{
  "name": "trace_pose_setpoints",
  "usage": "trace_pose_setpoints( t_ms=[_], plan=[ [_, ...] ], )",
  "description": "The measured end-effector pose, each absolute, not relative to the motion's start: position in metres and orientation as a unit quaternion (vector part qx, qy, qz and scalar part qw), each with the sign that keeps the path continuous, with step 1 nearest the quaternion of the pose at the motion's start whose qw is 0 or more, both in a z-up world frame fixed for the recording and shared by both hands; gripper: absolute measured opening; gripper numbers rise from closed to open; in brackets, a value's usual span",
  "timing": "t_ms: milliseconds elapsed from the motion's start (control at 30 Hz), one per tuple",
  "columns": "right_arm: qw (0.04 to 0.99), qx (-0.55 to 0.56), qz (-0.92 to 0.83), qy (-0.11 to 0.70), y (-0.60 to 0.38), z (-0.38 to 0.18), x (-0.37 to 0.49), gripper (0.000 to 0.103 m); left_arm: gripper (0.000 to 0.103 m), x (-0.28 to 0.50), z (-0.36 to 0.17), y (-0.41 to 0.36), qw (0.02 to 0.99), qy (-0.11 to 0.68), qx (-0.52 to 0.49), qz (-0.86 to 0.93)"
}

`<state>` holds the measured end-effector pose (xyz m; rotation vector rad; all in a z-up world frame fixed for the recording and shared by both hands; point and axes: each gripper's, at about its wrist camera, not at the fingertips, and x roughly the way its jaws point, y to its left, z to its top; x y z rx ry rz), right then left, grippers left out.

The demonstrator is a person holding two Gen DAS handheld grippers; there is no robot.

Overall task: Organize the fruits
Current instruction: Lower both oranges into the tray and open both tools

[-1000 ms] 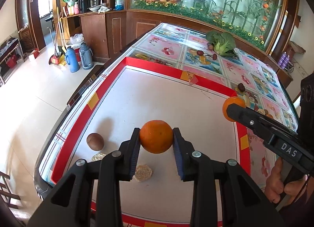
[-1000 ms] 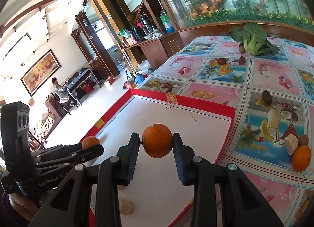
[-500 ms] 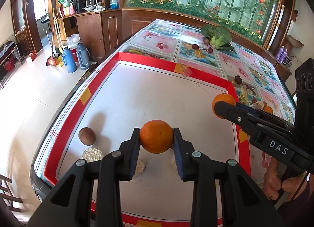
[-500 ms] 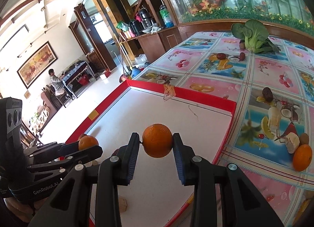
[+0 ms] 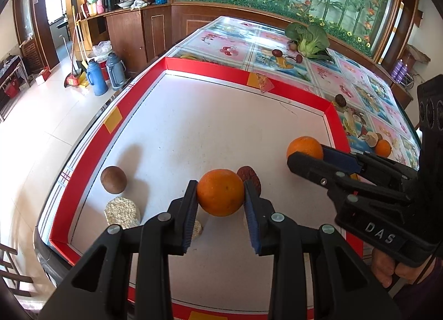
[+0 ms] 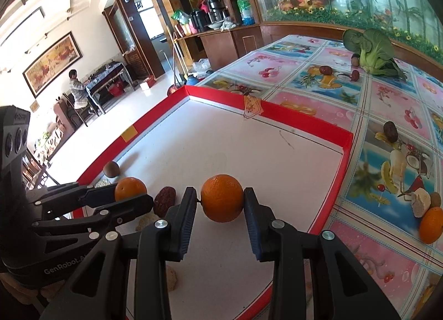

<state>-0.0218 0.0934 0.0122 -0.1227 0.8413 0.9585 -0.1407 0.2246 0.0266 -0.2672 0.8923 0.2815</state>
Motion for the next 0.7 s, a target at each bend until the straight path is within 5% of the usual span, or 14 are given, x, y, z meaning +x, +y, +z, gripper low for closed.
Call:
trace_pose_setpoints(
  t_ms=[133,233,700],
  plan=[
    [0.8,-0.064,0.445,0.398,0.094,0.01,-0.021,0.035,0.037,-0.141,0.026,0.225,0.883,0.43,-0.128,0.138],
    [0.8,-0.065,0.444,0.398,0.093,0.01,-0.021,0.035,0.058,-0.141,0.025,0.225,0.881,0.433,-0.128,0.144],
    [0.804,-0.01,0.448,0.391,0.073,0.026,-0.009,0.038,0.076,-0.148,0.037,0.228,0.888,0.413,-0.137,0.149]
  ],
)
